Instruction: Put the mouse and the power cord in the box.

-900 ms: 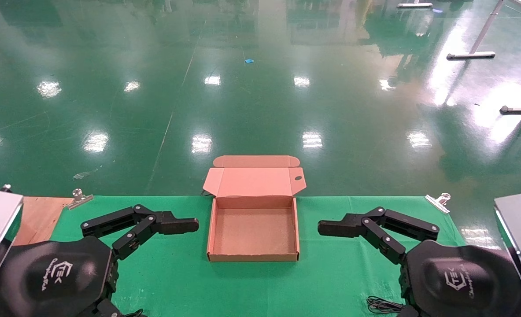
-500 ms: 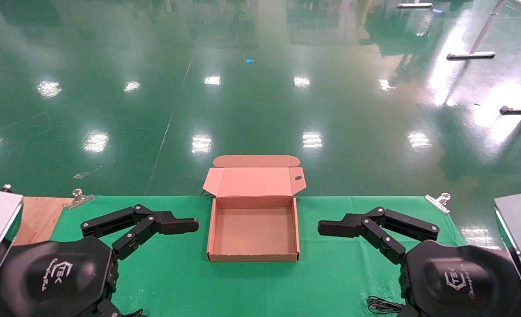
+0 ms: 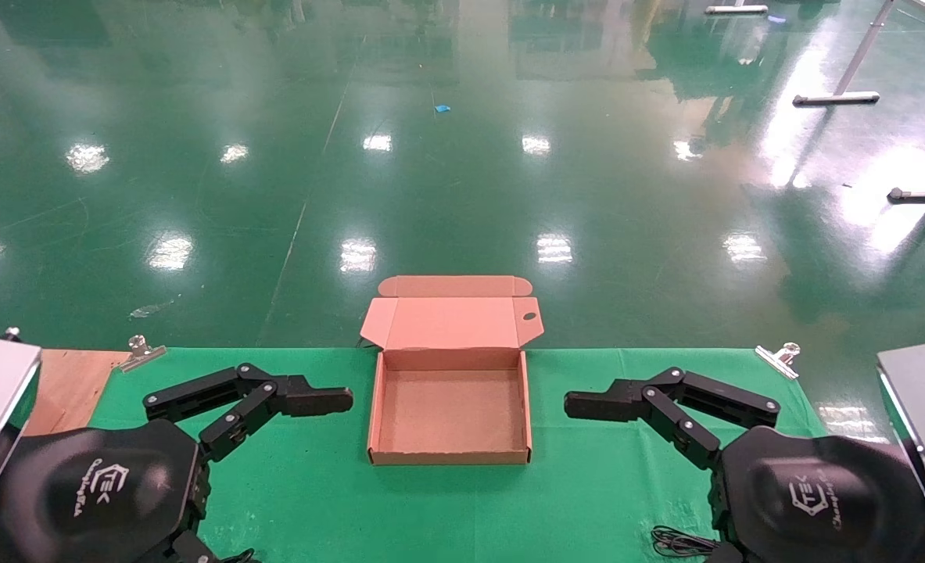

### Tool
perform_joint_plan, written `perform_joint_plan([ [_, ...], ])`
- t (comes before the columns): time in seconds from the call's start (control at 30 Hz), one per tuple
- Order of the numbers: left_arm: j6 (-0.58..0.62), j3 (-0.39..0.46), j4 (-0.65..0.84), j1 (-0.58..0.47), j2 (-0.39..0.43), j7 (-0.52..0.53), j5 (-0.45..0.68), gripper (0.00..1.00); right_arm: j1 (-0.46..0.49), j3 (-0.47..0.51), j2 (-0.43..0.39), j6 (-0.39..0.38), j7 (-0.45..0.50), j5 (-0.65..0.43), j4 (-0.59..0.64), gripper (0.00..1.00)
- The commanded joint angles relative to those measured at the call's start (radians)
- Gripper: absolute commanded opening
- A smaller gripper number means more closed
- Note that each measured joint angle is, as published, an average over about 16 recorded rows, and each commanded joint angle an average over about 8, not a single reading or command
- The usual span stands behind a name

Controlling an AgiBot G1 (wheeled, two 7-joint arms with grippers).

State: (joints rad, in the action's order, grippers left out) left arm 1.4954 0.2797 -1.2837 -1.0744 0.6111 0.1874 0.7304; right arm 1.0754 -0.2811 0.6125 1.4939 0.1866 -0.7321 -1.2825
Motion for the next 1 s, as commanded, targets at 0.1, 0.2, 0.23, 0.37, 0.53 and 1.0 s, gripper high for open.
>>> perform_joint_plan([
  [0.1, 0.0, 0.0, 0.0, 0.0, 0.0, 0.0, 0.0, 1.0, 0.0, 0.0, 0.0, 0.0, 0.0, 0.0, 0.0, 1.0],
  [0.2, 0.0, 0.0, 0.0, 0.0, 0.0, 0.0, 0.0, 1.0, 0.0, 0.0, 0.0, 0.0, 0.0, 0.0, 0.0, 1.0],
  [0.23, 0.0, 0.0, 0.0, 0.0, 0.0, 0.0, 0.0, 1.0, 0.0, 0.0, 0.0, 0.0, 0.0, 0.0, 0.0, 1.0],
  [0.37, 0.0, 0.0, 0.0, 0.0, 0.0, 0.0, 0.0, 1.0, 0.0, 0.0, 0.0, 0.0, 0.0, 0.0, 0.0, 1.0],
  [0.53, 0.0, 0.0, 0.0, 0.0, 0.0, 0.0, 0.0, 1.0, 0.0, 0.0, 0.0, 0.0, 0.0, 0.0, 0.0, 1.0],
  [1.0, 0.0, 0.0, 0.0, 0.0, 0.0, 0.0, 0.0, 1.0, 0.0, 0.0, 0.0, 0.0, 0.0, 0.0, 0.0, 1.0],
])
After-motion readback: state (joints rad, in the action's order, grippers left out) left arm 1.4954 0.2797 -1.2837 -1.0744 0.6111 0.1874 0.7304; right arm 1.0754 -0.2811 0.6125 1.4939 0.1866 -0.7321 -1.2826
